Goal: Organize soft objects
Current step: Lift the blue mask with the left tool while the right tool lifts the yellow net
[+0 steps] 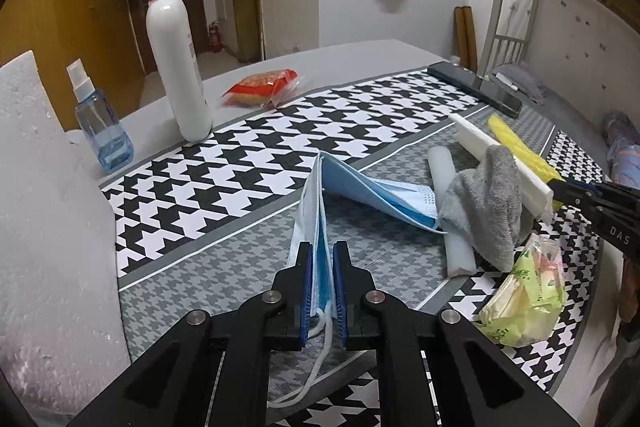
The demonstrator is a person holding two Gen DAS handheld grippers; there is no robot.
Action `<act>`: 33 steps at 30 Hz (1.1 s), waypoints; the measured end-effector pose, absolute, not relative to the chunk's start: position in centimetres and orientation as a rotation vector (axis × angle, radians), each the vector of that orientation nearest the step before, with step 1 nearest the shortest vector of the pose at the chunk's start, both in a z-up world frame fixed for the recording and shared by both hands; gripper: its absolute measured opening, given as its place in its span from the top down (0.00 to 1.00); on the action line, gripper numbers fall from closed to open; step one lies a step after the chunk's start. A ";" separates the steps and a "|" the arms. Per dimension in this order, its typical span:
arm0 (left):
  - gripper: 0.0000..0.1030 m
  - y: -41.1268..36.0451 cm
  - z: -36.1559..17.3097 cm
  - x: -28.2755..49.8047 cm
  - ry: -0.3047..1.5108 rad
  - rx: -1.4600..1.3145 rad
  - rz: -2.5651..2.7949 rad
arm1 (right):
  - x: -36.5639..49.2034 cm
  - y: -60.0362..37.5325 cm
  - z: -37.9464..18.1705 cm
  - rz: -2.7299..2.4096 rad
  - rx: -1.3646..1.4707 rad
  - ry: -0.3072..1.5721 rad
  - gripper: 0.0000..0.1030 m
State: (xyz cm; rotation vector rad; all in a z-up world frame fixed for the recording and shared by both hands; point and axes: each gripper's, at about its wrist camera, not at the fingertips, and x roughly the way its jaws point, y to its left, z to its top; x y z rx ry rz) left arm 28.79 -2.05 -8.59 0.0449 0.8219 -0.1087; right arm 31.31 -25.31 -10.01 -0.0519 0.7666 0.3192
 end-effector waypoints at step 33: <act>0.47 -2.8 -7.9 29.9 0.793 0.092 -0.101 | 25.4 -28.3 -6.6 0.376 0.047 0.657 0.87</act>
